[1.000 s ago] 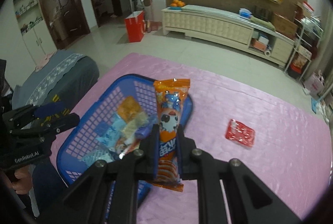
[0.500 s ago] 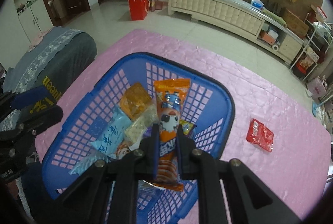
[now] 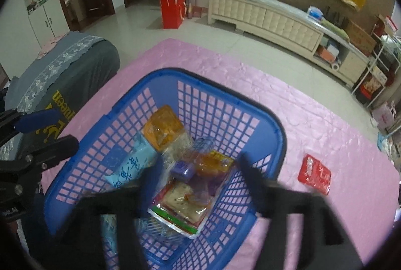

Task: Organize snacks
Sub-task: 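Carry the orange sausage stick over the basket and open the right tool to drop it, then move the right tool to the red candy pack on the mat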

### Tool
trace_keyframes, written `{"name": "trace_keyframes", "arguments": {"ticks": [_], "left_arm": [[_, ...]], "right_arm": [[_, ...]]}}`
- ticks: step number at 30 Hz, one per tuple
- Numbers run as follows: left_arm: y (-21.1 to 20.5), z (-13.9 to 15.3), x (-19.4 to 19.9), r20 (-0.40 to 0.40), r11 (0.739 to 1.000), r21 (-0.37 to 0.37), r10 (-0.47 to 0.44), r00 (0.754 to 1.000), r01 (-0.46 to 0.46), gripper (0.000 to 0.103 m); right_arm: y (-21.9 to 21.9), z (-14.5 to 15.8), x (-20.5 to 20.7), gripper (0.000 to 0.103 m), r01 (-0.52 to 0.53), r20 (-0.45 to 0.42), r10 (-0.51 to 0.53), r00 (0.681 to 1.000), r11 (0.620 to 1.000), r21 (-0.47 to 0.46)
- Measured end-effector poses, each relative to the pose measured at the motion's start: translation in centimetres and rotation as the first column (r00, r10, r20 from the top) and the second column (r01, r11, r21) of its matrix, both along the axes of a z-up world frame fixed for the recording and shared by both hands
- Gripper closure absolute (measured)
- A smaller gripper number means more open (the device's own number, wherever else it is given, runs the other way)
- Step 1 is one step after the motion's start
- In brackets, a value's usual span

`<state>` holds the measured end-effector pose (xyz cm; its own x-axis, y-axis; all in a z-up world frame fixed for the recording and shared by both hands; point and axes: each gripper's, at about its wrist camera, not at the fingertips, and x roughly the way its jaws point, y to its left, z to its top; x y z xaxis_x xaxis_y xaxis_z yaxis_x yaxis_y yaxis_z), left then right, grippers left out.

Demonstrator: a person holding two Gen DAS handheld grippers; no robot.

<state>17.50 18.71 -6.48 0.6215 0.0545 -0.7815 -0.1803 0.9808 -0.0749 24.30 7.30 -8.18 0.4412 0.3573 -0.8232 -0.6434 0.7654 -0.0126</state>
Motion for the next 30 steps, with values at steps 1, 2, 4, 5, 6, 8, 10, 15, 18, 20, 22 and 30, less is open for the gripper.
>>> {"name": "trace_keyframes", "arguments": {"ticks": [1, 2, 4, 5, 6, 8, 10, 15, 18, 20, 22, 30], "left_arm": [[-0.2, 0.2, -0.1, 0.002, 1.000, -0.003, -0.001, 1.000, 0.001, 0.049], [-0.3, 0.4, -0.1, 0.003, 1.000, -0.004, -0.002, 1.000, 0.002, 0.049], [-0.7, 0.6, -0.2, 0.004, 1.000, 0.000, -0.004, 1.000, 0.004, 0.049], [-0.8, 0.7, -0.2, 0.005, 1.000, 0.001, -0.006, 1.000, 0.006, 0.049], [-1.1, 0.9, -0.1, 0.007, 1.000, 0.002, -0.009, 1.000, 0.009, 0.049], [-1.5, 1.4, -0.2, 0.013, 1.000, 0.003, -0.016, 1.000, 0.016, 0.049], [-2.2, 1.8, -0.3, 0.020, 1.000, 0.009, -0.024, 1.000, 0.023, 0.049], [-3.4, 2.8, -0.2, 0.027, 0.999, 0.020, -0.038, 0.999, 0.038, 0.049], [-3.9, 3.2, 0.2, 0.024, 0.998, 0.024, -0.053, 0.998, 0.052, 0.049], [-4.9, 3.5, 0.5, 0.015, 0.996, 0.027, -0.081, 0.997, 0.081, 0.041], [-5.5, 3.9, 0.6, 0.024, 0.995, 0.051, -0.086, 0.996, 0.084, 0.033], [-7.7, 3.8, 3.1, -0.027, 0.995, 0.049, -0.084, 0.996, 0.085, 0.029]], "right_arm": [[-0.3, 0.4, -0.2, 0.019, 0.002, 0.025, -0.002, 1.000, 1.000, 0.001], [-0.5, 0.6, -0.3, 0.019, 0.002, 0.039, -0.002, 0.999, 1.000, 0.001], [-0.9, 1.0, -0.4, 0.019, 0.002, 0.045, -0.002, 0.999, 1.000, 0.000], [-1.3, 1.3, -0.4, 0.019, 0.003, 0.041, -0.004, 0.999, 1.000, 0.005], [-1.6, 1.5, -0.4, 0.019, 0.005, 0.037, -0.006, 0.999, 1.000, 0.009], [-2.4, 2.0, -0.4, 0.019, 0.010, 0.035, -0.011, 0.999, 1.000, 0.017], [-3.1, 2.4, -0.4, 0.019, 0.020, 0.038, -0.020, 0.999, 1.000, 0.019], [-5.5, 3.3, -0.2, 0.019, 0.058, 0.041, -0.059, 0.997, 0.998, 0.027], [-7.2, 3.6, 0.1, 0.019, 0.087, 0.031, -0.088, 0.996, 0.996, 0.031], [-8.4, 3.7, 0.4, 0.019, 0.108, 0.014, -0.109, 0.994, 0.994, 0.029], [-9.5, 3.9, 0.8, 0.018, 0.126, -0.008, -0.126, 0.992, 0.992, 0.031], [-13.0, 2.7, 3.2, 0.010, 0.205, -0.091, -0.204, 0.975, 0.979, -0.002]]}}
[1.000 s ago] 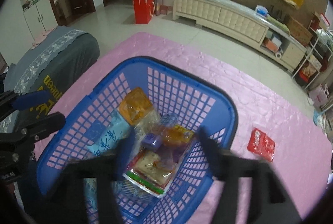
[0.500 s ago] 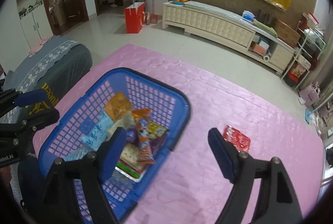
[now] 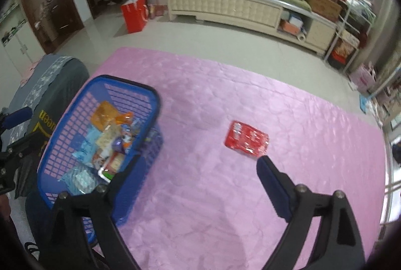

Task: Organize snacks
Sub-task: 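Move the right tool to the red candy pack on the mat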

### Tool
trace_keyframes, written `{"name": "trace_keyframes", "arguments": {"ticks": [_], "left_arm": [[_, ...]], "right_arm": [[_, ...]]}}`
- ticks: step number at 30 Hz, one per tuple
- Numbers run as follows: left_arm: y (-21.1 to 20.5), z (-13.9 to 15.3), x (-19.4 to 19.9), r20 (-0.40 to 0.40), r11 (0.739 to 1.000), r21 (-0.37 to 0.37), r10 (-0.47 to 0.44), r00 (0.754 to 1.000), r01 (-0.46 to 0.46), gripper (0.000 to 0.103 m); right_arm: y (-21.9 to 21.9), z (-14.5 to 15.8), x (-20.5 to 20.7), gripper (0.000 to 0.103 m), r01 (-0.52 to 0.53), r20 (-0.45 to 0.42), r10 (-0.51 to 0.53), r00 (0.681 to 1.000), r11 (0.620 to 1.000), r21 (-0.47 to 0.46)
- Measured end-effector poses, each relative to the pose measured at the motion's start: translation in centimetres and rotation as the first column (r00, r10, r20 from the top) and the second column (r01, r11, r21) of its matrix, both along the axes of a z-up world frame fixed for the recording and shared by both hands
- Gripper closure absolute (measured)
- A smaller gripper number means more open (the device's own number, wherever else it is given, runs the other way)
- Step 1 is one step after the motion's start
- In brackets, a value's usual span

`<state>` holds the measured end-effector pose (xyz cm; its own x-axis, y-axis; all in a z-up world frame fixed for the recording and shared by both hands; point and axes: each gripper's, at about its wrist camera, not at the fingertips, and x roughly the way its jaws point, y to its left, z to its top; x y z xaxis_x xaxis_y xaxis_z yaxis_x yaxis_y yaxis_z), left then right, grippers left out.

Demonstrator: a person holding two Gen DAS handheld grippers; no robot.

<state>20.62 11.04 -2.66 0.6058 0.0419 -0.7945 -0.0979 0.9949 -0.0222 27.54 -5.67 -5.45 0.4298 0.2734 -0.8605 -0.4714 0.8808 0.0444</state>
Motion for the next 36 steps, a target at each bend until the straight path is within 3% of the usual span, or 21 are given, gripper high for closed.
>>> {"name": "trace_keyframes", "arguments": {"ticks": [9, 13, 17, 19, 21, 25, 34, 36], "left_arm": [[-1.1, -1.8, 4.8, -0.102, 0.999, -0.015, 0.043, 0.994, -0.045, 0.029], [-1.9, -3.2, 7.1, -0.141, 0.997, 0.052, 0.060, 0.988, -0.053, 0.029], [-1.4, -4.8, 8.4, -0.180, 0.996, 0.041, 0.086, 0.980, -0.080, 0.029], [-1.4, -5.8, 9.2, -0.191, 0.991, 0.098, 0.112, 0.975, -0.095, 0.028], [-0.9, -6.6, 9.6, -0.204, 0.983, 0.129, 0.157, 0.966, -0.132, 0.028], [0.5, -8.5, 10.4, -0.268, 0.981, 0.050, 0.195, 0.944, -0.188, 0.029], [1.3, -11.1, 13.1, -0.317, 0.958, 0.102, 0.286, 0.904, -0.268, 0.028], [1.7, -11.5, 13.4, -0.333, 0.957, 0.079, 0.290, 0.897, -0.279, 0.028]], "right_arm": [[-2.4, -2.1, 3.0, 0.009, 0.081, -0.086, -0.078, 0.993, 0.996, 0.028], [-2.7, -3.5, 4.9, 0.009, 0.109, -0.127, -0.105, 0.986, 0.994, 0.025], [-2.9, -5.3, 6.7, 0.009, 0.114, -0.147, -0.112, 0.983, 0.993, 0.006], [-2.7, -7.0, 7.8, 0.009, 0.102, -0.161, -0.104, 0.981, 0.994, -0.026], [-2.8, -8.4, 8.7, 0.009, 0.119, -0.187, -0.123, 0.975, 0.992, -0.033], [-2.8, -10.8, 9.8, 0.009, 0.138, -0.217, -0.142, 0.966, 0.990, -0.033], [-2.6, -14.7, 12.7, 0.009, 0.159, -0.240, -0.174, 0.955, 0.984, -0.080], [-3.0, -15.5, 13.2, 0.009, 0.172, -0.257, -0.186, 0.948, 0.982, -0.076]]}}
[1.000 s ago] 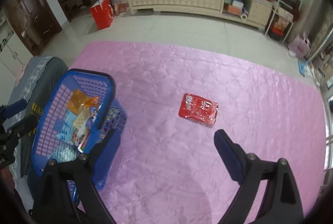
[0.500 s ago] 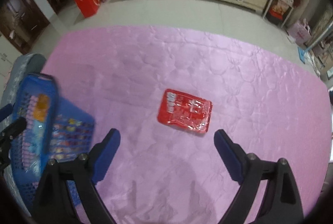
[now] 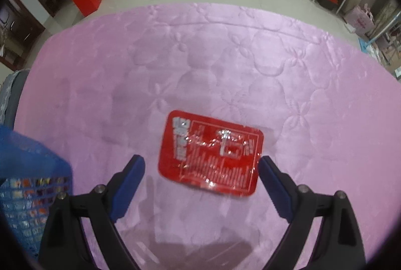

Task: Organize snacks
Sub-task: 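Move the right tool to the red candy pack on the mat, then close the right tool on the red candy pack and lift it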

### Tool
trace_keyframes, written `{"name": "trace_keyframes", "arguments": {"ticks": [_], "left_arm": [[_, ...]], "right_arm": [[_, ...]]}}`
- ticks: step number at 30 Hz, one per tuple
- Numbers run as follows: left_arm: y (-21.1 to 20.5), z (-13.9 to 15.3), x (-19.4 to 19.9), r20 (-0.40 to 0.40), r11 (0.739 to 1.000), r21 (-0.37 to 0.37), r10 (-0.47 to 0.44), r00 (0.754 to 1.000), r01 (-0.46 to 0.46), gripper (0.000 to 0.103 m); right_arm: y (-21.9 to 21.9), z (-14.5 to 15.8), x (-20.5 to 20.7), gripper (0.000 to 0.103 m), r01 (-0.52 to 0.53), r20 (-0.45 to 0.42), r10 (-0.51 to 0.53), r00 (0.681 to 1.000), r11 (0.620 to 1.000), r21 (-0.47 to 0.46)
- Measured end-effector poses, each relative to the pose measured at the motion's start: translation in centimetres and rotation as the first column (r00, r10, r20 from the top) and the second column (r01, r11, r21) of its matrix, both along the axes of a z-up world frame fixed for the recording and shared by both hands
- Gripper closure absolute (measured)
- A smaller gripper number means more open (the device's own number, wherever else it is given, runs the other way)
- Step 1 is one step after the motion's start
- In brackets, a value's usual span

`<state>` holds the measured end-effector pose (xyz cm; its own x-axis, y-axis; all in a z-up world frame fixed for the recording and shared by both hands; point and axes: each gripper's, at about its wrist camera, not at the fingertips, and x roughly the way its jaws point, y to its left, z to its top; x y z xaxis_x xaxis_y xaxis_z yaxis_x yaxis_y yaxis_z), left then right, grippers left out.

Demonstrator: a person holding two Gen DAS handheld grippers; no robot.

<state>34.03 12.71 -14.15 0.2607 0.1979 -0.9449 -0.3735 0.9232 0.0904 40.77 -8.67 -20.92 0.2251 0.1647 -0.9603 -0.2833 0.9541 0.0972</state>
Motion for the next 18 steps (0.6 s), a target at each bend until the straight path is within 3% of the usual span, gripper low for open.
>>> {"name": "trace_keyframes", "arguments": {"ticks": [7, 12, 14, 17, 18], "left_arm": [[-1.0, -0.2, 0.4, 0.005, 0.999, 0.015, -0.037, 0.999, 0.037, 0.028], [-2.1, -0.4, 0.5, 0.007, 0.995, 0.046, -0.092, 0.996, 0.092, 0.028], [-2.6, -0.3, 0.3, 0.003, 0.991, 0.074, -0.113, 0.994, 0.112, 0.028], [-2.7, -0.2, 0.1, 0.014, 0.992, 0.064, -0.113, 0.993, 0.112, 0.028], [-2.6, -0.1, 0.0, 0.022, 0.993, 0.056, -0.108, 0.994, 0.107, 0.029]], "right_arm": [[-0.3, -0.7, 1.1, 0.005, -0.005, 0.011, 0.004, 1.000, 1.000, 0.011], [1.1, -1.0, -0.3, 0.008, -0.056, 0.042, 0.059, 0.997, 0.996, -0.069], [1.0, -0.8, -0.7, 0.013, -0.065, 0.044, 0.068, 0.997, 0.995, -0.069], [1.3, -0.5, -1.1, 0.032, -0.101, 0.046, 0.105, 0.993, 0.992, -0.070], [1.3, -0.3, -1.2, 0.048, -0.106, 0.052, 0.110, 0.993, 0.992, -0.068]]}}
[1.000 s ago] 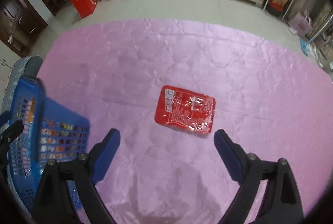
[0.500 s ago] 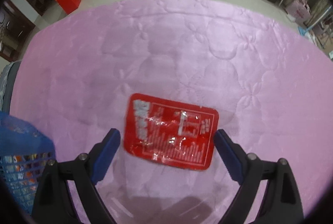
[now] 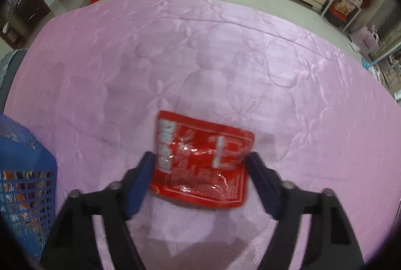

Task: Organize snacks
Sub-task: 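Close the right tool on the red candy pack and lift it, then carry the red candy pack over the basket with the right tool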

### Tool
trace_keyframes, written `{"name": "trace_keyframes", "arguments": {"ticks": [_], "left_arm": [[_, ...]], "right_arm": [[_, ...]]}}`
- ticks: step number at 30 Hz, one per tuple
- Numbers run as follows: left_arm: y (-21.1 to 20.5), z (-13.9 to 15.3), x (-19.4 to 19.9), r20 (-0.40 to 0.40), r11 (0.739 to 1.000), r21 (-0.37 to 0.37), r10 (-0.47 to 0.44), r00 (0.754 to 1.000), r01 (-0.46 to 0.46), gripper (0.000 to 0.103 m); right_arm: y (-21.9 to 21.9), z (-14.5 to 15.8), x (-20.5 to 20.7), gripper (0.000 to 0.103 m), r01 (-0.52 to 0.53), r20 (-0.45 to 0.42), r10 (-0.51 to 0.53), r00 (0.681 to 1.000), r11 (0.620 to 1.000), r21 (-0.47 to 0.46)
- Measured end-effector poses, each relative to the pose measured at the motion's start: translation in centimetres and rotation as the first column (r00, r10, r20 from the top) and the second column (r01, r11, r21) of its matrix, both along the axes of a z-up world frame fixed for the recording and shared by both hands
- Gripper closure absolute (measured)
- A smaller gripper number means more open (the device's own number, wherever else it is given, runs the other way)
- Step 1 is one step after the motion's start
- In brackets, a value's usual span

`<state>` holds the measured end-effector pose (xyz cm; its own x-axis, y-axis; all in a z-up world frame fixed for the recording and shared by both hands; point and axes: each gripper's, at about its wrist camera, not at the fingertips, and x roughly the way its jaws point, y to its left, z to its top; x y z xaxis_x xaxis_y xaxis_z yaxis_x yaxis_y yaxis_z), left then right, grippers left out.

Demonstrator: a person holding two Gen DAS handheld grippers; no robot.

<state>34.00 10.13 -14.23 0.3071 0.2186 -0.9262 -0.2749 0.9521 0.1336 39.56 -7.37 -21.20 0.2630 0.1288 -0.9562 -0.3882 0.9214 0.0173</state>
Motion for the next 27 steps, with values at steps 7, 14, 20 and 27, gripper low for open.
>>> {"name": "trace_keyframes", "arguments": {"ticks": [7, 14, 20, 27], "left_arm": [[0.3, 0.9, -1.4, 0.025, 1.000, 0.013, 0.003, 1.000, -0.003, 0.028], [0.3, 3.8, -4.2, 0.087, 0.999, -0.023, -0.021, 0.996, 0.023, 0.028], [-0.4, 6.4, -7.7, 0.156, 0.997, -0.051, -0.055, 0.986, 0.063, 0.029], [-0.9, 9.0, -11.6, 0.223, 0.989, -0.069, -0.110, 0.969, 0.128, 0.029]], "right_arm": [[-0.7, 0.6, -1.0, 0.055, 0.005, -0.016, -0.005, 1.000, 0.999, 0.040], [-2.1, 4.9, -4.2, 0.055, -0.028, 0.044, 0.025, 0.999, 0.996, 0.081], [-2.1, 10.5, -8.2, 0.055, -0.071, 0.136, 0.054, 0.989, 0.990, 0.122], [0.1, 15.5, -13.2, 0.055, -0.145, 0.228, 0.109, 0.968, 0.978, 0.147]]}}
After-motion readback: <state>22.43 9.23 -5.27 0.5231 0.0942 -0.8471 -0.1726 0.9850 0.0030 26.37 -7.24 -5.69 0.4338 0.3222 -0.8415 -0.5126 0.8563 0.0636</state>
